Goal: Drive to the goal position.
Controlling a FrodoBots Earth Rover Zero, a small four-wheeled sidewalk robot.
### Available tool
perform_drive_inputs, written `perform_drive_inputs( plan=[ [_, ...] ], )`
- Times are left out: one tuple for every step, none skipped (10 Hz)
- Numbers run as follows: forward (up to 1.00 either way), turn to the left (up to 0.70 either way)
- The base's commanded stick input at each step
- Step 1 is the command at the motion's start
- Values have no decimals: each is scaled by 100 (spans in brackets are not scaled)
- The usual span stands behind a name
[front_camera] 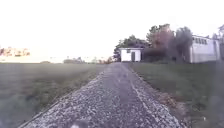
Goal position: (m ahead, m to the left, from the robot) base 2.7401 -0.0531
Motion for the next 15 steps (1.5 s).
perform_drive_inputs(
  plan=[
    [70,0],
    [70,0],
    [70,0],
    [70,0],
    [70,0],
    [70,0],
    [70,0],
    [70,0],
    [70,0],
    [70,0],
    [70,0],
    [70,0],
    [70,0],
    [70,0],
    [70,0]
  ],
)
